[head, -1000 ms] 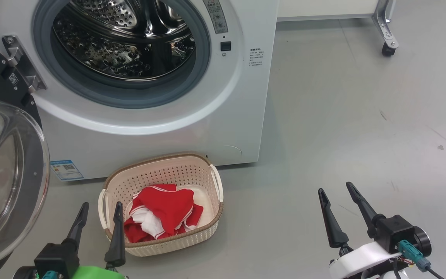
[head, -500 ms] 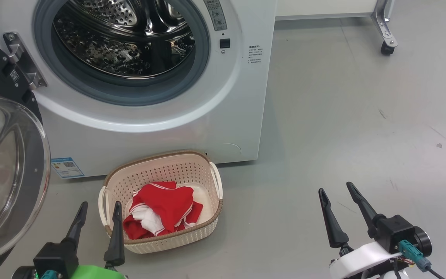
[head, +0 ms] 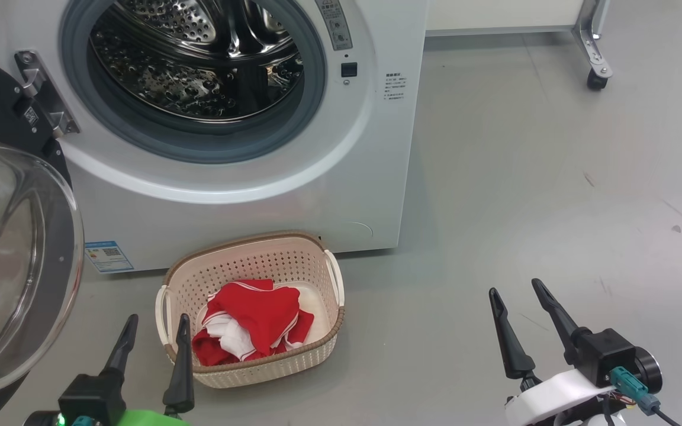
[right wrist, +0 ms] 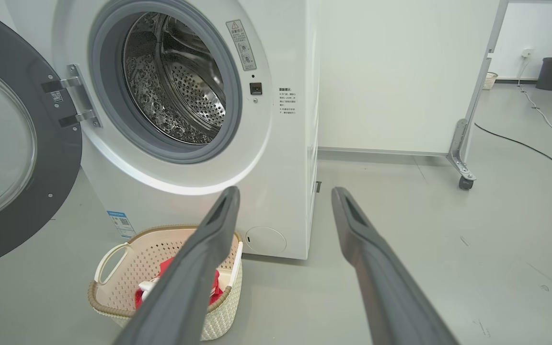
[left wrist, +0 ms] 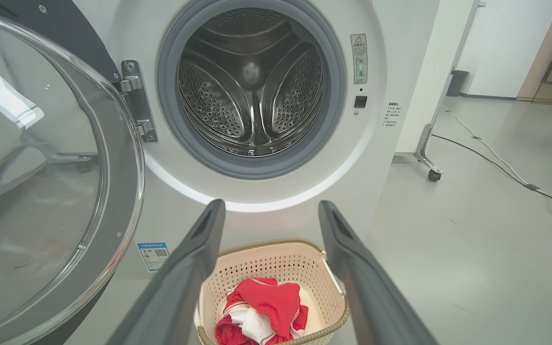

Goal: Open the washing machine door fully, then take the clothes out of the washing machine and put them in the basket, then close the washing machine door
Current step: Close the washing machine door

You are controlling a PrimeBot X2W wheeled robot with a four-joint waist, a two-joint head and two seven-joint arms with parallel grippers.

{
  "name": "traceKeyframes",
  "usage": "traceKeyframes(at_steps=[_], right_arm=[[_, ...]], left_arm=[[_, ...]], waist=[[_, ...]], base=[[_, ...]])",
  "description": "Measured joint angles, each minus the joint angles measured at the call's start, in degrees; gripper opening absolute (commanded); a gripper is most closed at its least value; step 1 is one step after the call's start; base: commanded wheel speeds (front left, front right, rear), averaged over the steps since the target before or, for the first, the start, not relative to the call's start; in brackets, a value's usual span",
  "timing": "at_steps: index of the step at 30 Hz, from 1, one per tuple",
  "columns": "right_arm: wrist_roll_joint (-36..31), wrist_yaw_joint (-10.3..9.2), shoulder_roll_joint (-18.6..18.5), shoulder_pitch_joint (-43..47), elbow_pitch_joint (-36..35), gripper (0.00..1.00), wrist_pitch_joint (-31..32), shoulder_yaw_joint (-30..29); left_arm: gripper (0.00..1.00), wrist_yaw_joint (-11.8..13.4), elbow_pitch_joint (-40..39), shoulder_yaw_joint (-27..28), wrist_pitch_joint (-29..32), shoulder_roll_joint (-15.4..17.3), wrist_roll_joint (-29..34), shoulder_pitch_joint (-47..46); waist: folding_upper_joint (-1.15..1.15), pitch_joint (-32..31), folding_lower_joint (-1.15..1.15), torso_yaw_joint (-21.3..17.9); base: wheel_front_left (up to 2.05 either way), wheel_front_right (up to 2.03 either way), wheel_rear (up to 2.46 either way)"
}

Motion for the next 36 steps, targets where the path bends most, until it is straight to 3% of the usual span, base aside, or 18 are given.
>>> traceKeyframes(at_steps=[14,36], right_arm=[[0.4,-0.54,-0.7,1.1,-0.4,1.0,0.0,-0.9],[0.6,-0.53,-0.9,1.2,-1.4,1.0,0.6,-0.1]], left_arm=[[1.0,0.2,0.1,-0.9,0.0,-0.1,0.2,0.0],[1.0,0.4,0.4,-0.5,-0.6,-0.2,0.4,0.0]], waist=[[0.0,-0.6,0.0,5.2],[0.0,-0.8,0.0,21.1]], base=[[0.0,0.0,0.0],[0.0,0.0,0.0]])
